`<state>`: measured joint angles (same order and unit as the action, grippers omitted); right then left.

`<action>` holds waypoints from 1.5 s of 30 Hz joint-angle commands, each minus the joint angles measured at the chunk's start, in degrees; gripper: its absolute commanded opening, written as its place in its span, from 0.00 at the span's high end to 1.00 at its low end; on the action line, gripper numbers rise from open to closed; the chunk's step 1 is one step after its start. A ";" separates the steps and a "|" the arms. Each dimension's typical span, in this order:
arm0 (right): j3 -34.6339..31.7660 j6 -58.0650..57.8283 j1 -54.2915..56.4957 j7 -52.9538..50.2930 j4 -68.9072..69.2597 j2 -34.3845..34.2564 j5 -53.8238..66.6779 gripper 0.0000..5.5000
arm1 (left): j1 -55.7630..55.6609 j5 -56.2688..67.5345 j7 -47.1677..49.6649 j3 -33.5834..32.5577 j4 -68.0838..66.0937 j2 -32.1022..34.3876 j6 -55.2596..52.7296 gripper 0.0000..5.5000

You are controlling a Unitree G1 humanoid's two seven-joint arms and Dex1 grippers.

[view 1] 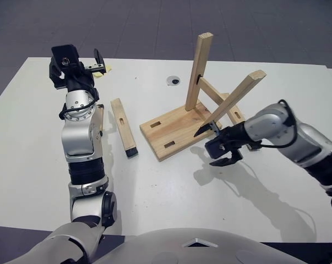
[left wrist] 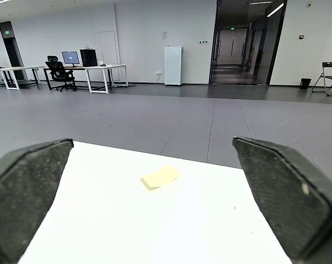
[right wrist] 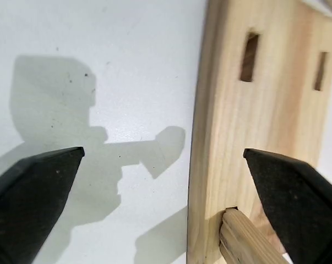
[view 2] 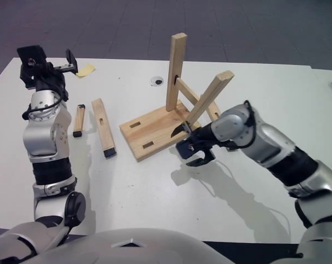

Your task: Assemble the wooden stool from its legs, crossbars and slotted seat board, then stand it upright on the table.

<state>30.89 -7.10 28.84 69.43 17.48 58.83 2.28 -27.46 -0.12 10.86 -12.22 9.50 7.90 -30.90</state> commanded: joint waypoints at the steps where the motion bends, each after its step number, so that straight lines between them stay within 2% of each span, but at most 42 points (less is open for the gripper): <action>1: -10.10 -3.64 -6.34 -0.76 3.50 3.58 5.31 0.02 | 1.26 -0.93 -0.02 0.89 0.66 -0.07 -1.17 0.02; 5: -13.72 -3.97 -5.26 -0.20 2.44 1.92 6.47 0.02 | 0.54 -1.56 -0.31 2.57 -0.40 -0.15 -0.99 0.02; 10: -10.70 0.42 2.05 -2.77 -9.45 -1.25 -4.87 0.02 | -0.16 -1.50 -0.65 3.31 -1.38 -0.19 -0.83 0.02; 14: -10.80 2.83 6.18 -7.17 -16.41 -6.42 -9.44 0.02 | 0.09 -1.35 -0.72 3.63 -1.94 -0.43 -0.65 0.02; 16: -13.08 4.21 3.96 -5.14 -14.56 -6.22 -5.80 0.02 | 0.37 -1.30 -0.80 3.85 -1.92 -0.60 -0.61 0.02; 20: -19.60 -3.13 -1.10 -3.64 -10.32 -5.36 2.54 0.02 | 1.45 -1.37 -0.54 4.03 -1.39 -0.94 -0.60 0.02; 25: -27.07 -11.99 -7.18 -14.23 -14.97 -6.19 0.66 0.02 | 1.18 -1.15 0.06 3.37 -1.41 -1.24 -0.52 0.02; 29: -33.57 -20.88 -9.85 -23.70 -13.56 -10.09 2.06 0.02 | 1.55 -1.10 0.07 2.56 -1.46 -0.86 -0.77 0.02; 32: -36.80 -29.13 -6.71 -39.72 -11.75 -19.22 -1.23 0.02 | 1.83 -1.16 -0.15 2.05 -1.57 -0.44 -1.03 0.02; 34: -41.27 -37.90 -4.22 -52.87 -8.79 -27.76 -3.47 0.02 | 1.58 -1.26 -0.44 2.14 -1.83 -0.19 -1.14 0.02; 36: -44.30 -44.18 -3.39 -61.39 -2.92 -36.01 -4.04 0.02 | 1.28 -1.22 -0.60 2.24 -2.09 -0.10 -1.20 0.02; 41: -43.10 -44.57 -2.93 -76.18 4.02 -48.62 -8.43 0.02 | 1.10 -1.00 -1.06 2.91 -2.53 -0.39 -1.67 0.02; 45: -39.59 -40.44 -1.99 -77.60 6.69 -54.44 -6.92 0.02 | 0.93 -1.13 -1.30 3.50 -2.77 -0.61 -1.96 0.02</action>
<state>-10.90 -50.19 25.71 -8.10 22.04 6.12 -5.34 -26.28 -0.94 9.76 -9.02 7.32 7.38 -31.92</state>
